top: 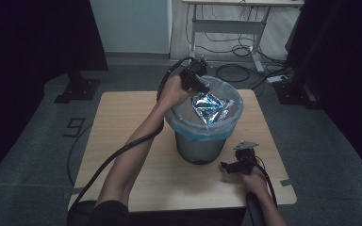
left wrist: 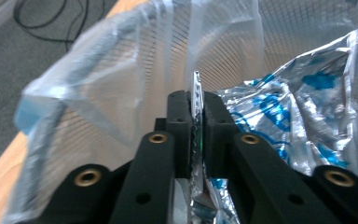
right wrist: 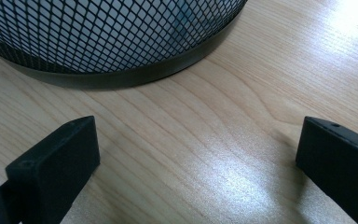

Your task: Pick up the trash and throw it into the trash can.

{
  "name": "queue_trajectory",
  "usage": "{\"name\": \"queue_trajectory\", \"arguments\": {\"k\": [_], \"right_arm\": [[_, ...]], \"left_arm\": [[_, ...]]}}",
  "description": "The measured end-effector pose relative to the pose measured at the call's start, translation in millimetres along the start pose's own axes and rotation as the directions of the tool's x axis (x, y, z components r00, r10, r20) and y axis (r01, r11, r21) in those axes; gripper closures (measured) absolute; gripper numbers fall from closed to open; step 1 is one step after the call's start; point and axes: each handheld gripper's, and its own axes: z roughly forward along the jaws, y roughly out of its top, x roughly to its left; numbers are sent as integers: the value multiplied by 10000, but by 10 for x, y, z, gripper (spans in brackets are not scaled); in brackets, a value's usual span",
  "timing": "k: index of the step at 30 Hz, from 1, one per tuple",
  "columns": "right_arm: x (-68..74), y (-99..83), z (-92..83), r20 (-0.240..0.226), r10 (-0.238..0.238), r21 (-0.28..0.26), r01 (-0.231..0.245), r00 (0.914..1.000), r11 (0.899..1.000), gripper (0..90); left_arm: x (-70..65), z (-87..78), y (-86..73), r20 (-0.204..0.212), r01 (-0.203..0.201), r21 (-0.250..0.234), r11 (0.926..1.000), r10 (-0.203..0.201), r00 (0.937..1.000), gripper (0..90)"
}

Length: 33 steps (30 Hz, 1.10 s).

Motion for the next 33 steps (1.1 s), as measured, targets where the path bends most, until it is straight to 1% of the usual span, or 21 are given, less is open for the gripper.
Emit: {"name": "queue_trajectory", "arguments": {"k": [1, 4, 5, 6, 7, 9, 11, 12, 13, 14, 15, 17, 18, 21, 24, 25, 26, 28, 30, 31, 33], "right_arm": [[1, 0, 0, -3, -7, -4, 7, 10000, 10000, 0], [2, 0, 0, -11, -9, -3, 9, 10000, 10000, 0], [4, 0, 0, -17, -19, -3, 19, 10000, 10000, 0], [4, 0, 0, -17, -19, -3, 19, 10000, 10000, 0], [5, 0, 0, -20, -19, -4, 19, 10000, 10000, 0], [9, 0, 0, -28, -30, -3, 30, 10000, 10000, 0], [11, 0, -1, -36, -30, 2, 30, 10000, 10000, 0], [11, 0, -1, -36, -30, 2, 30, 10000, 10000, 0], [11, -1, -1, -38, -47, 9, 47, 10000, 10000, 0], [11, -1, -1, -38, -47, 9, 47, 10000, 10000, 0], [12, -1, -1, -44, -57, 10, 57, 10000, 10000, 0], [13, -1, -2, -52, -71, 15, 71, 10000, 10000, 0], [13, -1, -2, -52, -71, 15, 71, 10000, 10000, 0], [14, -1, -2, -53, -73, 16, 73, 10000, 10000, 0], [13, -1, -2, -55, -78, 14, 78, 10000, 10000, 0], [14, -1, -2, -54, -77, 13, 77, 10000, 10000, 0], [14, -1, -2, -54, -77, 13, 77, 10000, 10000, 0], [13, -1, -2, -53, -78, 14, 78, 10000, 10000, 0], [14, -1, -2, -55, -77, 15, 77, 10000, 10000, 0], [13, -1, -2, -53, -77, 14, 78, 10000, 10000, 0], [14, -1, -2, -53, -77, 15, 77, 10000, 10000, 0]], "left_arm": [[-10, 15, 6, 3, -26, 39, 10000, 26, 10000, 746], [-29, 52, 16, -22, -60, 108, 9999, 60, 10000, 541], [-40, 69, 20, -115, -129, 135, 9998, 131, 9998, 494], [-46, 78, 21, -148, -147, 126, 9998, 149, 9998, 494], [-50, 84, 22, -166, -175, 117, 9998, 177, 9997, 460], [-53, 84, 20, -185, -207, 58, 9998, 208, 9996, 356], [-47, 54, 11, -36, -197, -69, 9998, 197, 9998, 291], [-47, 54, 11, -36, -197, -69, 9998, 197, 9998, 275], [-36, 11, -7, 251, -68, -313, 9995, 76, 9997, 260], [-36, 11, -7, 251, -68, -313, 9995, 76, 9997, 245], [-31, -37, -32, 433, -15, -505, 9987, 37, 9991, 231], [-31, -91, -60, 485, -90, -638, 9979, 121, 9987, 196], [-31, -91, -60, 485, -90, -638, 9979, 121, 9987, 175], [-32, -188, -128, 457, -281, -754, 9968, 316, 9985, 139], [-15, -241, -164, 515, -268, -911, 9955, 315, 9982, 105], [1, -285, -202, 478, -307, -1033, 9942, 358, 9982, 89], [1, -285, -202, 478, -307, -1033, 9942, 358, 9982, 71], [14, -332, -266, 303, -433, -1072, 9933, 468, 9984, 28], [21, -350, -288, 284, -460, -1105, 9928, 494, 9984, 1], [33, -386, -336, 300, -427, -1289, 9907, 470, 9984, 0], [42, -406, -360, 333, -412, -1413, 9891, 464, 9984, 0]]}}
